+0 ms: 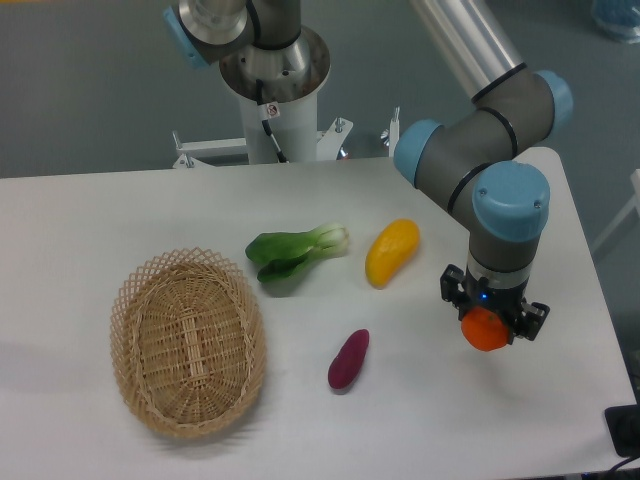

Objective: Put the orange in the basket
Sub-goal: 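Hold the orange tangerine in the gripper and lift it slightly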

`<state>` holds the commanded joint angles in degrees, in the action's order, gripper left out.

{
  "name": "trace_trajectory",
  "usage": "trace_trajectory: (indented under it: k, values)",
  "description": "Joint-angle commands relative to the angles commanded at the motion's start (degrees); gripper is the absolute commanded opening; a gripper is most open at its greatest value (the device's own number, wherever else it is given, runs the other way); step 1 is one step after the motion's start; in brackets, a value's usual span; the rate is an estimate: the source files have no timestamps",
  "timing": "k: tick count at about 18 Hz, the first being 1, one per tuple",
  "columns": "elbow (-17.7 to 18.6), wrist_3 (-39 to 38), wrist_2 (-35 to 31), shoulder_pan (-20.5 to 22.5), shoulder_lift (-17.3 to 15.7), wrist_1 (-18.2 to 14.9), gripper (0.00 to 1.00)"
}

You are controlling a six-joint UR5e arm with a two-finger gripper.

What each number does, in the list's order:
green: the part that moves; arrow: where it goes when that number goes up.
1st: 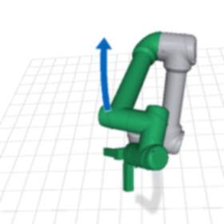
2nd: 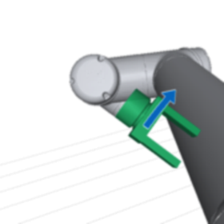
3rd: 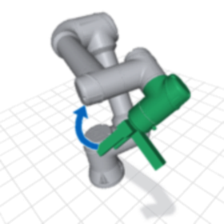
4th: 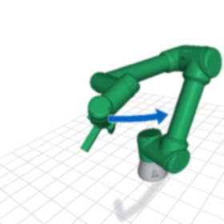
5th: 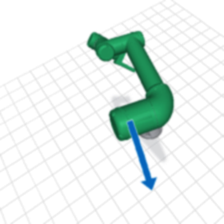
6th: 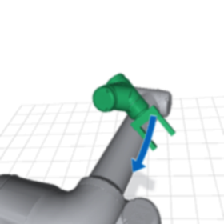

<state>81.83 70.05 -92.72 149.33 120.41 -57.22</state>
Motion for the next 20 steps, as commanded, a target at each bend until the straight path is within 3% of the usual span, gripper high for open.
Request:
trace_trajectory:
  k: [16,20]
  values:
    - [0.1,-1.0,0.0,-0.4,0.0,-0.1,0.76]
    - [0.3,-5.7,0.1,-1.4,-0.1,-0.1,0.73]
